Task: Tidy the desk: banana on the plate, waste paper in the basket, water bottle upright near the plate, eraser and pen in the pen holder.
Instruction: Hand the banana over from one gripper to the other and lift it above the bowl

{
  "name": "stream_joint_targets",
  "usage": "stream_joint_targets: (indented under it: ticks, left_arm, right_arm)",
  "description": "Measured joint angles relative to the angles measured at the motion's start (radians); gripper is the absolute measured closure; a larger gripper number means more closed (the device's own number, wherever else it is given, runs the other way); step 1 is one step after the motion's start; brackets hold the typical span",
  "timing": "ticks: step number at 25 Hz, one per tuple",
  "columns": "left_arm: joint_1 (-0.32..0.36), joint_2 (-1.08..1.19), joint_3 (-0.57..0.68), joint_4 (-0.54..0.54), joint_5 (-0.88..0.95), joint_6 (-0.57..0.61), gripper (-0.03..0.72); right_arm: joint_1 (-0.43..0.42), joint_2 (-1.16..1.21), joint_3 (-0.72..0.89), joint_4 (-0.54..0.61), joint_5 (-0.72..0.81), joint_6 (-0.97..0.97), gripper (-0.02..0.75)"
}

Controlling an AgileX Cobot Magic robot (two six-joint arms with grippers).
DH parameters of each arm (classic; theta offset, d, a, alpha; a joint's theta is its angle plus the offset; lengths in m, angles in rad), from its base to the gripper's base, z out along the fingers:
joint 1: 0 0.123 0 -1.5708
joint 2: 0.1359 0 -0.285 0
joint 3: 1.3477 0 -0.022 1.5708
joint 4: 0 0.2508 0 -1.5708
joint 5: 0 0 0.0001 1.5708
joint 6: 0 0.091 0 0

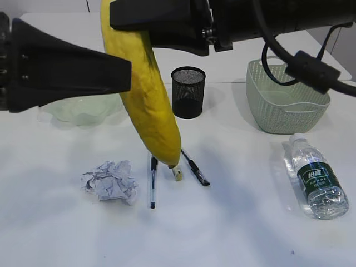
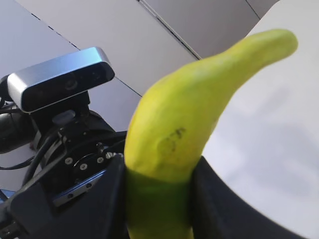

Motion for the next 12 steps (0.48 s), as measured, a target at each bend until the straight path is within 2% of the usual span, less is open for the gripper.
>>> stream_joint_targets:
  ticks: [6, 12]
  left_arm:
    - [-0.005, 0.023, 0.000, -0.097, -0.014, 0.084, 0.087]
    - [-0.007, 0.079, 0.000, -0.177, -0.018, 0.113, 0.092]
  right_arm:
    - [0.000, 0.000, 0.000, 0.002, 0.000, -0.006, 0.503]
    - [0.000, 0.000, 0.000, 0.004, 0.000, -0.009, 0.503]
